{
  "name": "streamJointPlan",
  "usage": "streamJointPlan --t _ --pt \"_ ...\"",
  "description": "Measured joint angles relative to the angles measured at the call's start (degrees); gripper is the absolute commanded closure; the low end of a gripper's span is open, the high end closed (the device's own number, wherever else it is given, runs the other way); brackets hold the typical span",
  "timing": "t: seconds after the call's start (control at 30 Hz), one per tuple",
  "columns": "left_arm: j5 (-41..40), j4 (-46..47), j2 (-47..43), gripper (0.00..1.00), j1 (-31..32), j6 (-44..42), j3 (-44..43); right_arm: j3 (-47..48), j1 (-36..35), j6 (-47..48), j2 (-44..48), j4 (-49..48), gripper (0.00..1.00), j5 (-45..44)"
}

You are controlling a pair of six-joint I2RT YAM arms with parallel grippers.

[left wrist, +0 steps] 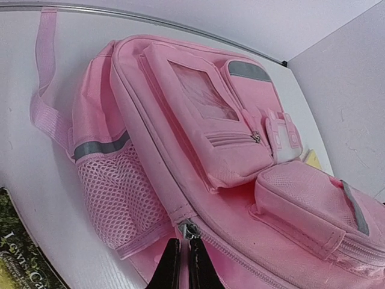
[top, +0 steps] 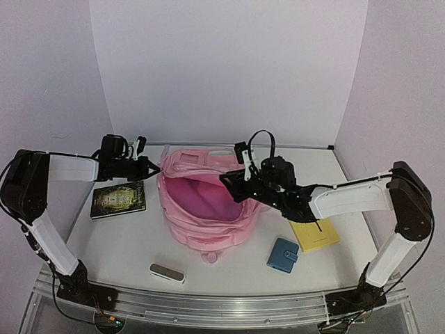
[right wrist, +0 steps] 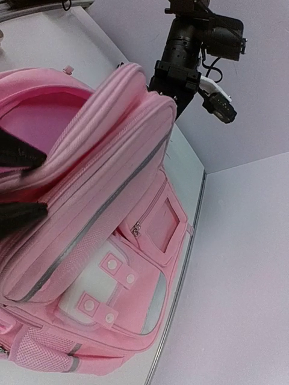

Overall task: Pack the student bag
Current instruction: Adjust the book at the center of the board.

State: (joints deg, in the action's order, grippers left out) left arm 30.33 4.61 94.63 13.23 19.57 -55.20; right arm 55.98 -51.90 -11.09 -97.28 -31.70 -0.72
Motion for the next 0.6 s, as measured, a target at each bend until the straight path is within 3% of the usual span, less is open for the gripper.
streamJointPlan --t 0.1,0.23,0.43,0.6 --pt "-2.31 -0.34 -0.26 0.62 -1.02 0.37 0.59 0.75 0.36 -1.11 0.19 2.17 0.18 0.73" --pt "-5.18 -3.08 -2.67 0.38 -2.34 0.21 0.61 0.79 1.19 -4.07 2.76 8.37 0.04 0.36" --pt "-10.67 -8.21 -11.43 0.17 -3.3 2.02 1.57 3.05 1.62 -9.71 7.85 18.51 0.02 0.21" --pt "-11.79 -12.53 -13.62 0.15 -12.2 4.11 3.52 5.48 1.43 -15.47 7.61 22.4 0.02 2.65"
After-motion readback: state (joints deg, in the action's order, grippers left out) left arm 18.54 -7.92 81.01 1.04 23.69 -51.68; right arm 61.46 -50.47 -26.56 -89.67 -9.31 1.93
